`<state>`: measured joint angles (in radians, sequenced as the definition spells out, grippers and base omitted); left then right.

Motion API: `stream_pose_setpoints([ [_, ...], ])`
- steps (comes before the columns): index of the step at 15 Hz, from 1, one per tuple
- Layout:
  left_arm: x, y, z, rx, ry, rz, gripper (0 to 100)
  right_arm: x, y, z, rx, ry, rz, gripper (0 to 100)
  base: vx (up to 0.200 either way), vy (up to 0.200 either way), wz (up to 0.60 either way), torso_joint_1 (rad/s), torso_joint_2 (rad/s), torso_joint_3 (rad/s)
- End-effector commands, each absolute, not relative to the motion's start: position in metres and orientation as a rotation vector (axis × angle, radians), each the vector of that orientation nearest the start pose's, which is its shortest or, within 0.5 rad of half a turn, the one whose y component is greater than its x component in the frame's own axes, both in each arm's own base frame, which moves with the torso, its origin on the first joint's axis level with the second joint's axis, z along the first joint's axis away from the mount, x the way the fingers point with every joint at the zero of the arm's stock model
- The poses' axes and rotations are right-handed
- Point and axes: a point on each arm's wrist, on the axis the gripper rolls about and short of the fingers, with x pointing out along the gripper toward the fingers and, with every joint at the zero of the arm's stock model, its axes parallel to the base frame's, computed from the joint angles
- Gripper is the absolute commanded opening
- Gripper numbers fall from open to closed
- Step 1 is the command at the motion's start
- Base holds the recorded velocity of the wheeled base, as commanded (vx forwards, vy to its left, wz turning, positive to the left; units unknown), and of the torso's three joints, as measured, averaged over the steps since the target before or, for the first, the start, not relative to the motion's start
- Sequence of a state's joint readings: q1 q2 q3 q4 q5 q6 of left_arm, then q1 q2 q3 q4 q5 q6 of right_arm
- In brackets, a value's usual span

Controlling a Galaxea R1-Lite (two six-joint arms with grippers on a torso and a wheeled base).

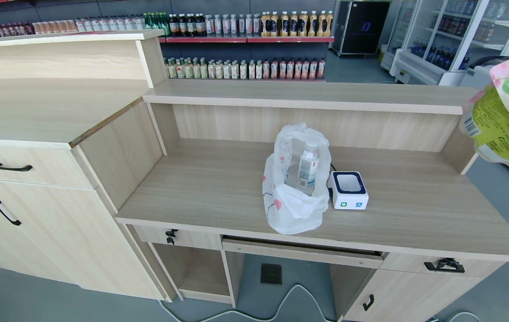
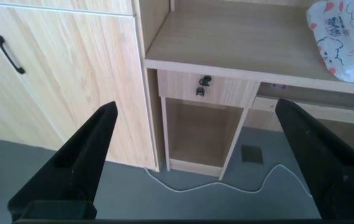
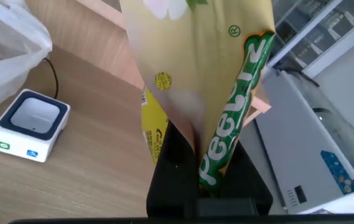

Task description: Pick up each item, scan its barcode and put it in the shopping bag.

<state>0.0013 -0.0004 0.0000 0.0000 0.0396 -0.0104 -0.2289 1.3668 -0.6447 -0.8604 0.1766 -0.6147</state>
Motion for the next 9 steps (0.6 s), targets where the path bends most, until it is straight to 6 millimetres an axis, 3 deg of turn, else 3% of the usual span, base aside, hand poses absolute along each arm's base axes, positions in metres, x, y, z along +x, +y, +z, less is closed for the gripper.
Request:
stream_pose_setpoints([
  [1, -0.023, 0.001, 0.075, -0.011, 0.000, 0.041, 100, 0.219, -0.051, 0.243, -0.666, -0.083, -0.103, 0, 0.000, 0.000, 0.00, 0.000, 0.00, 0.000],
  [8, -0.023, 0.001, 0.075, -0.011, 0.000, 0.041, 100, 0.229, -0.063, 0.231, -0.755, 0.034, -0.191, 0, 0.000, 0.000, 0.60, 0.002, 0.00, 0.002],
  [9, -0.023, 0.001, 0.075, -0.011, 0.000, 0.041, 100, 0.236, -0.070, 0.226, -0.797, 0.059, -0.180, 0, 0.000, 0.000, 0.00, 0.000, 0.00, 0.000],
])
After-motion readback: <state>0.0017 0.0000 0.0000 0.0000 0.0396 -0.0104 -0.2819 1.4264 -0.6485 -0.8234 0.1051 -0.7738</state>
